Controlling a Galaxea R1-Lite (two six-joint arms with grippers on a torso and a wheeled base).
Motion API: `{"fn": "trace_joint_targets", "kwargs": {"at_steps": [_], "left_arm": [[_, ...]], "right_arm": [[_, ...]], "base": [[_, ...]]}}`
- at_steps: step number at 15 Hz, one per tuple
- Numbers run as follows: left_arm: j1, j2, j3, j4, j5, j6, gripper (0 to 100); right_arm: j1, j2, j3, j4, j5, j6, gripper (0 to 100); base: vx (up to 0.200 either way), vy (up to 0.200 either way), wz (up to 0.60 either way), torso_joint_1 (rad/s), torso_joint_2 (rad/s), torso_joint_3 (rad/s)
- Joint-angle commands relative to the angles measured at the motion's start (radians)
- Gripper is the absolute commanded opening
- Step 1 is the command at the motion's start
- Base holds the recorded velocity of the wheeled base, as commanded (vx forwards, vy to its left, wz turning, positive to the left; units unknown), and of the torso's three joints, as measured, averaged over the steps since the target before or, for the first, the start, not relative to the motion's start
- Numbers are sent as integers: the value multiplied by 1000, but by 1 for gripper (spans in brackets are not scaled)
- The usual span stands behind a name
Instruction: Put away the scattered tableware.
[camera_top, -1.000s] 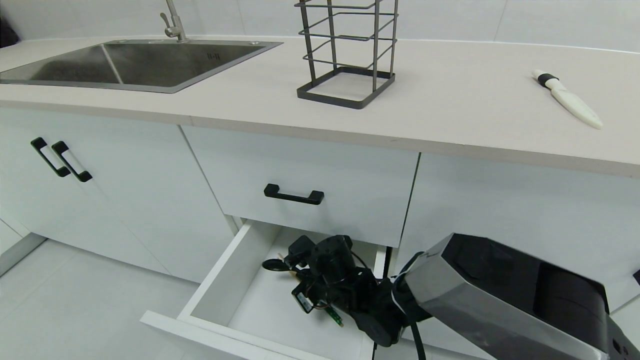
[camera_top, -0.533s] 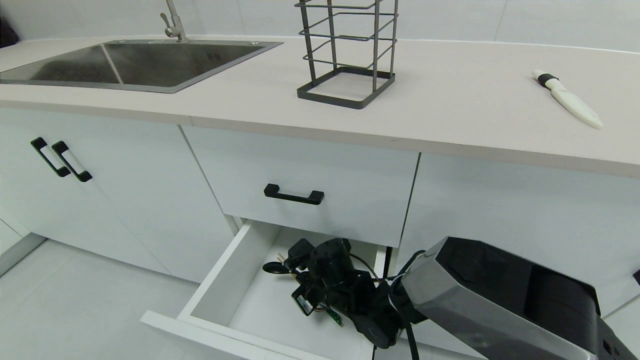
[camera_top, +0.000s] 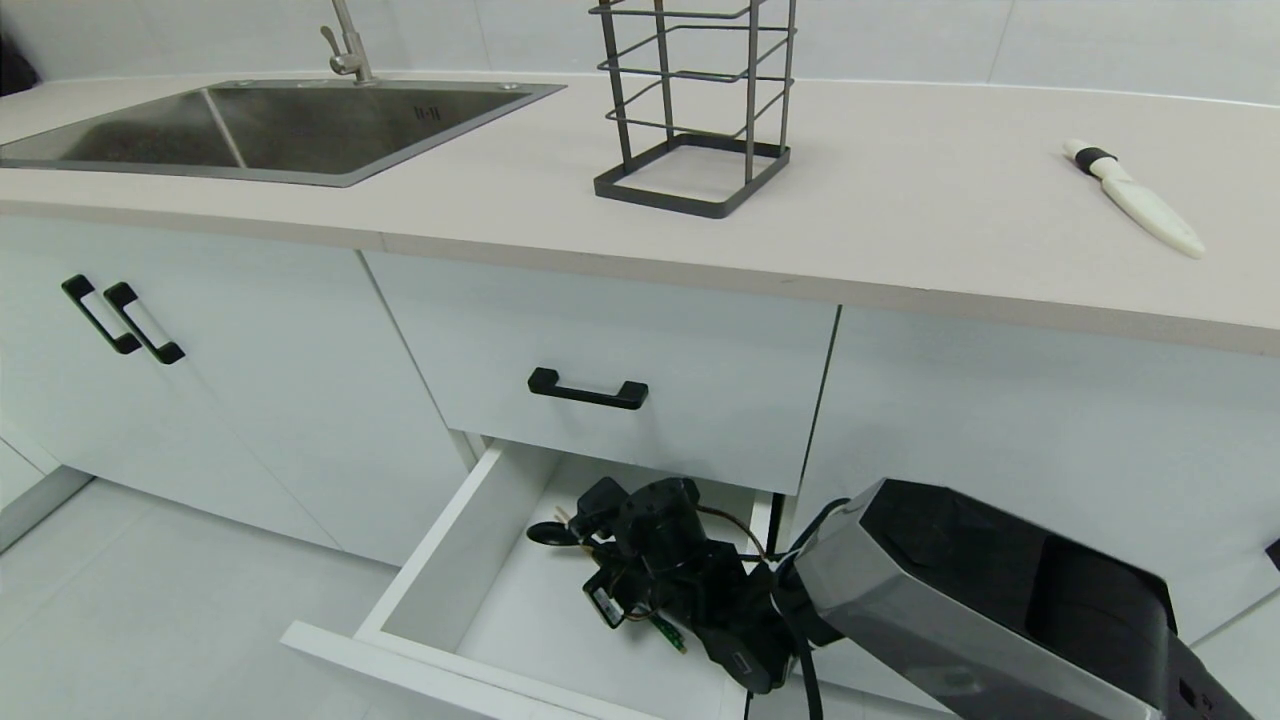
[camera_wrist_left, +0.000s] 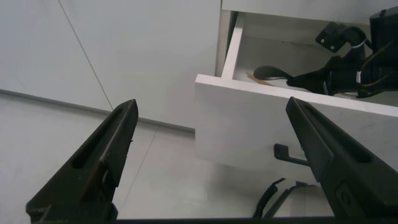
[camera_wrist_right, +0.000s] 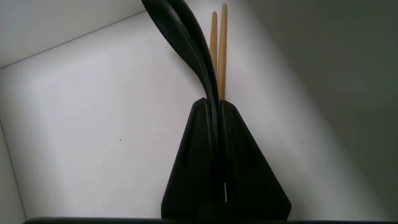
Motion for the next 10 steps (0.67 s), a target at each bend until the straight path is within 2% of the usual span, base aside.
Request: {"fn": "trace_joint_targets", "kwargs": {"at_steps": [1, 10], "left_arm": [[0, 0, 0, 1, 0, 0, 100], [0, 0, 0, 0, -1, 0, 100]], "right_arm": [[0, 9, -2, 0, 0, 0, 0], [0, 12, 1, 0, -3, 0, 0]], "base": [[0, 0, 0, 0, 0, 0], [0, 0, 0, 0, 0, 0]]}}
